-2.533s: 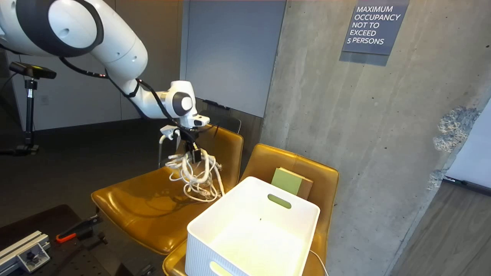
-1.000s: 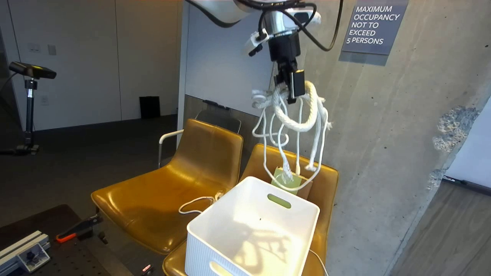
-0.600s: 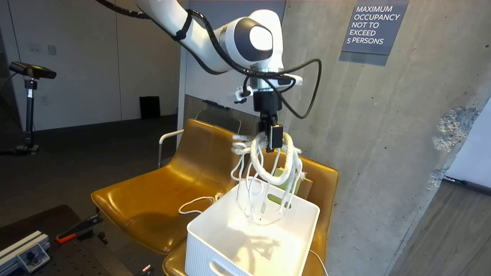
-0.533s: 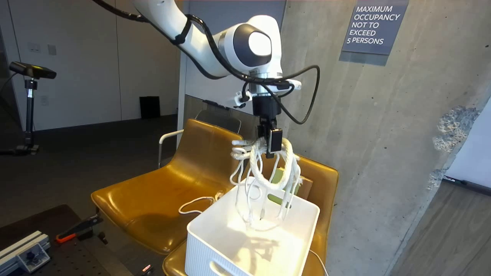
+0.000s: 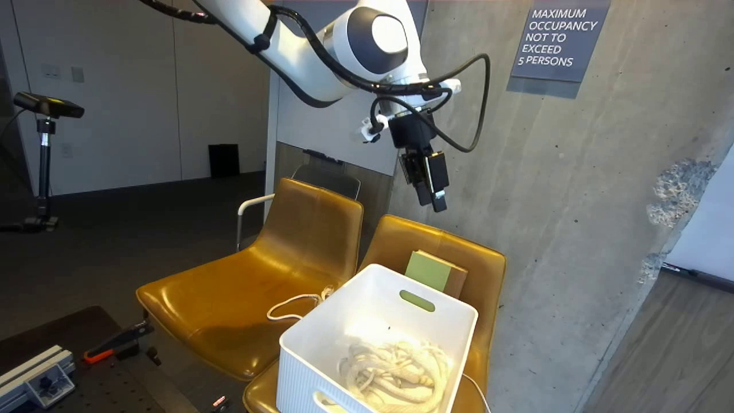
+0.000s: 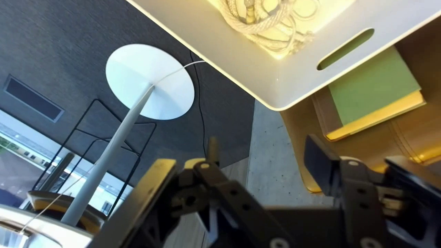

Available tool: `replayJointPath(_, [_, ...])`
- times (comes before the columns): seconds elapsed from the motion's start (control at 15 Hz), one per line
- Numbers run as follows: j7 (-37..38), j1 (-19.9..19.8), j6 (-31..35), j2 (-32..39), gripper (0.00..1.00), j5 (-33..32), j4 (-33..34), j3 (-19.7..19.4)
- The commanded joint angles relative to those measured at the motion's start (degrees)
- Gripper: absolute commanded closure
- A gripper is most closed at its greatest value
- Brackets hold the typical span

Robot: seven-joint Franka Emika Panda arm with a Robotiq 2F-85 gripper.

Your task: Put the white ropes inside the white basket

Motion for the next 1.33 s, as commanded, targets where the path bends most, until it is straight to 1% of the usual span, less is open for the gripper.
replayJointPath(0.0, [2.98,3.92,2.66,-7.77,0.03,-1.21,-8.01,2.19])
replayJointPath(0.07, [3.82,4.89,3.77,-9.31,0.0,-1.06,-10.22,3.23])
replayJointPath(0.33, [6.22,8.02,10.61,-11.39,0.0,2.7,-17.39,9.04])
replayJointPath(0.47, [7.34,9.54,14.63,-10.38,0.0,3.47,-20.58,11.56])
replayJointPath(0.67, [9.04,11.67,19.41,-7.95,0.0,2.73,-24.45,13.79])
replayJointPath(0.8, [10.18,13.21,22.09,-5.46,0.0,1.3,-25.99,14.16])
replayJointPath(0.93, [11.35,15.12,24.34,-2.22,0.0,-0.25,-26.64,13.74])
replayJointPath(1.07, [13.78,17.78,26.5,1.47,0.0,-3.49,-26.72,12.52])
replayJointPath(1.27, [17.66,22.27,29.21,8.35,0.0,-8.52,-24.76,9.2])
